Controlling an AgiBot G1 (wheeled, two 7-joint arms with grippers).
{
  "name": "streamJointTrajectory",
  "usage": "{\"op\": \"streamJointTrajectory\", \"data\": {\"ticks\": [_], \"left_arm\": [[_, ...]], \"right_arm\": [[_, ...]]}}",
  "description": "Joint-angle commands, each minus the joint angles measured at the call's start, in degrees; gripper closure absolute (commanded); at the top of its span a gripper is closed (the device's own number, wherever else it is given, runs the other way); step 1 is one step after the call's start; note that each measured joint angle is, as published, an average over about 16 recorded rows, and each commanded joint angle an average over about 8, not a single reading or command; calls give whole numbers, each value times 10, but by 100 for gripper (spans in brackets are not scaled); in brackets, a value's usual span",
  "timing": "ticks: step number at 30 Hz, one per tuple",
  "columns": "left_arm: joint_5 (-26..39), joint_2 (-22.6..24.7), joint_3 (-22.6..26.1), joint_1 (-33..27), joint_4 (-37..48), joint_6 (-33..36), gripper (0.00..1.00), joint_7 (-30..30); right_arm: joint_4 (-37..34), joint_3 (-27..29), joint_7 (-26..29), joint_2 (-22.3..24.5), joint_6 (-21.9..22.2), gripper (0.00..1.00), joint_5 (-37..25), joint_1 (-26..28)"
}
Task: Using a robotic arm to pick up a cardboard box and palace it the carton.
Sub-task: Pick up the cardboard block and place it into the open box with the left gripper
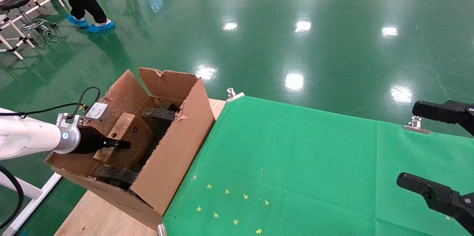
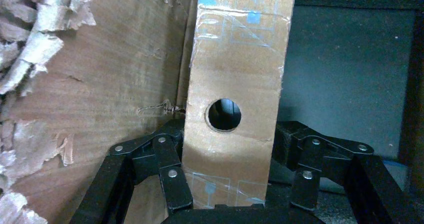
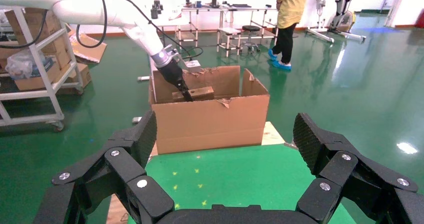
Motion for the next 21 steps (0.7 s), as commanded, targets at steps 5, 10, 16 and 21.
{"op": "streamJointTrajectory", "data": {"ticks": [5,10,16,21], "left_arm": [[0,1,0,1,0,-2,0,-1],[1,-1,0,-2,-1,2,0,0],[3,-4,2,-11,-3,11,0,0],[5,-8,4,-23,-6,17,0,0]], "right_arm": [[0,0,0,0,0,0,0,0],[0,0,0,0,0,0,0,0],[0,0,0,0,0,0,0,0],[0,0,0,0,0,0,0,0]]}}
